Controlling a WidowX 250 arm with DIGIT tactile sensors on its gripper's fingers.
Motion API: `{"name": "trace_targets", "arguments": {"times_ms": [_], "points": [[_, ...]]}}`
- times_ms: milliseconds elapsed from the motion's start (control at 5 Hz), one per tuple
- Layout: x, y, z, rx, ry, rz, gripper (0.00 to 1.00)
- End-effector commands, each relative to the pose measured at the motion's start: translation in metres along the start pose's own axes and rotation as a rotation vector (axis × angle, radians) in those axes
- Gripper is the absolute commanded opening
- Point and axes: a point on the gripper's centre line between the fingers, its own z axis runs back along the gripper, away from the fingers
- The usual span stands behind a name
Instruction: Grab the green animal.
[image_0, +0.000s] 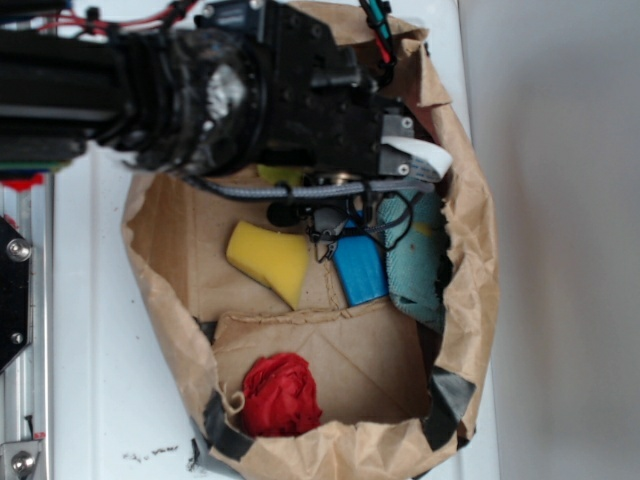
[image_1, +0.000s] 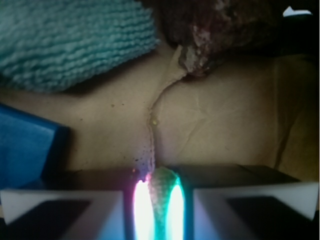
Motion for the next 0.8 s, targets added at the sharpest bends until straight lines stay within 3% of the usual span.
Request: {"name": "trace_targets", "arguments": {"times_ms": [0, 600], "points": [[0.001, 0.02, 0.043, -0.046, -0.051, 0.038, 0.0], [0.01, 0.027, 0.127, -0.254, -0.024, 0.076, 0.0]]}}
